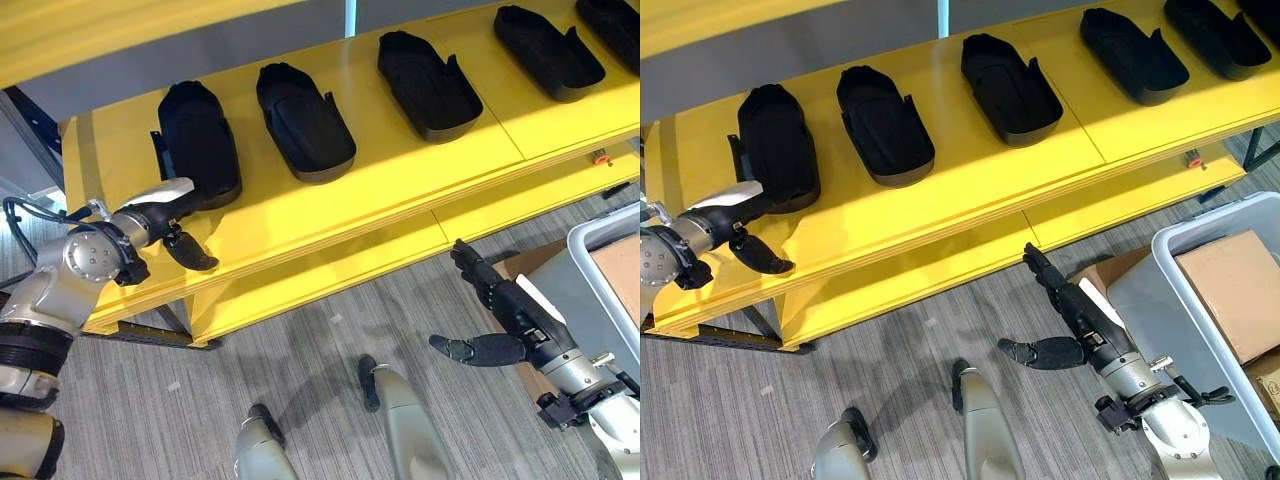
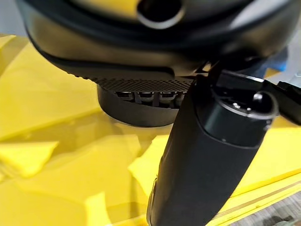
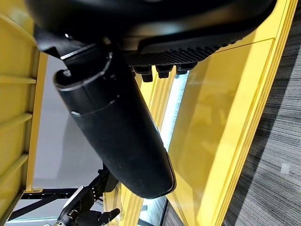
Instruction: Move parts from the plastic box to the shelf.
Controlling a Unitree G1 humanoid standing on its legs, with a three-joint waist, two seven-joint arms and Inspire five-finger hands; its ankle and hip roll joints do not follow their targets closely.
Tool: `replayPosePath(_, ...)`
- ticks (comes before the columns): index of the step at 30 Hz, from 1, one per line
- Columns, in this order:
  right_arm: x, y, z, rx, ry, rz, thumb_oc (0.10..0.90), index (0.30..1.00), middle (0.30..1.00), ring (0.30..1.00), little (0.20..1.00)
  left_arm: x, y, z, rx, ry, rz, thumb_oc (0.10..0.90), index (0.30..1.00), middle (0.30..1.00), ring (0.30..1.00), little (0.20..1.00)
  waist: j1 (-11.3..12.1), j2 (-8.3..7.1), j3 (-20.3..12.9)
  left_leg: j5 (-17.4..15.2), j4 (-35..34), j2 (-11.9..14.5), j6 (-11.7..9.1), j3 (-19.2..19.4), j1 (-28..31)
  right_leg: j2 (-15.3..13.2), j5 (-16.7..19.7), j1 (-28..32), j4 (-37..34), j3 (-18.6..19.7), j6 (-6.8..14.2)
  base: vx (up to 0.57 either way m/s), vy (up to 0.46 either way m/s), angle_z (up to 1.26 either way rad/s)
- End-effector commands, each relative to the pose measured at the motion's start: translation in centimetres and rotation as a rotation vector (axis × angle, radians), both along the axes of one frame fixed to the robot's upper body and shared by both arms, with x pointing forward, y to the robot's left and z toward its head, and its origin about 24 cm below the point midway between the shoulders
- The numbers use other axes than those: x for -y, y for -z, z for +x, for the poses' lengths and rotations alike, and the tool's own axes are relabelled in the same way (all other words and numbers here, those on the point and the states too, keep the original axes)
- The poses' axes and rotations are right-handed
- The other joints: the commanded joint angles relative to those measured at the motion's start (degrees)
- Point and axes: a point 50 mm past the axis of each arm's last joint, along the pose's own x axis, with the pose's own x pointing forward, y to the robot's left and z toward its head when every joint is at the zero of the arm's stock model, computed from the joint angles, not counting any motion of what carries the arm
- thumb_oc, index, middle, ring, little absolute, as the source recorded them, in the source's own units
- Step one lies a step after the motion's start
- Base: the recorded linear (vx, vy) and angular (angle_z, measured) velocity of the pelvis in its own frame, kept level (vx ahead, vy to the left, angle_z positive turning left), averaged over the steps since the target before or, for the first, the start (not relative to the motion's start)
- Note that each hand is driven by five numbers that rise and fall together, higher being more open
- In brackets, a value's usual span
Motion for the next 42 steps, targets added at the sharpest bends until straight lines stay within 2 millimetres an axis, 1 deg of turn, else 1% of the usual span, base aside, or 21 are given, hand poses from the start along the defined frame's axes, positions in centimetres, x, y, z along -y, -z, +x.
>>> replayPosePath(1,-0.4,-3.1,-0.3,0.175,-0.038,0.056,0.9,1.0,1.0,1.0,1.0,1.5,-5.4,-0.5,0.17,0.09,0.035,0.9,1.0,1.0,1.0,1.0,-0.5,0.85,-3.7,3.9,-0.4,-0.1,3.5,-3.2,-3.1,-3.4,0.3,4.2,0.3,1.4,4.6,0.0,0.0,0.0)
replayPosePath(13,-0.4,-3.0,-0.3,0.173,-0.039,0.056,0.9,1.0,1.0,1.0,1.0,2.2,-5.4,-0.9,0.157,0.134,0.052,0.9,1.0,1.0,1.0,1.0,-0.4,0.91,-3.6,3.8,-0.2,-0.2,3.6,-3.3,-3.2,-3.4,0.2,4.2,0.4,1.4,4.6,0.0,0.0,0.0)
replayPosePath(26,-0.4,-2.9,-0.3,0.166,-0.042,0.052,0.9,1.0,1.0,1.0,1.0,1.5,-5.3,-1.5,0.158,0.118,0.051,0.9,1.0,1.0,1.0,1.0,-0.2,0.97,-3.6,3.8,0.0,-0.2,3.6,-3.3,-3.4,-3.4,0.3,4.2,0.5,1.3,4.5,0.0,0.0,0.0)
replayPosePath(30,-0.3,-3.0,-0.3,0.17,-0.038,0.052,0.9,1.0,1.0,1.0,1.0,1.5,-5.9,-1.8,0.195,0.12,0.026,0.9,1.0,1.0,1.0,1.0,0.0,1.08,-3.6,3.9,0.0,-0.3,3.5,-3.4,-3.4,-3.4,0.3,4.3,0.4,1.3,4.5,0.0,0.0,0.0)
replayPosePath(38,-0.2,-3.1,-0.3,0.184,-0.032,0.043,0.9,1.0,1.0,1.0,1.0,0.9,-8.5,-2.8,0.31,0.112,0.018,0.9,1.0,1.0,1.0,1.0,0.4,1.41,-4.0,4.0,-0.3,-0.4,3.5,-3.5,-3.3,-3.4,0.3,4.6,0.1,1.3,4.5,0.0,0.0,0.0)
replayPosePath(42,0.0,-3.2,-0.3,0.193,-0.025,0.042,0.9,1.0,1.0,1.0,1.0,0.7,-9.2,-3.4,0.343,0.116,0.012,0.9,1.0,1.0,1.0,1.0,0.7,1.55,-4.3,4.1,-0.7,-0.6,3.5,-3.5,-2.9,-3.5,0.3,4.9,-0.1,1.3,4.6,0.0,0.0,0.0)
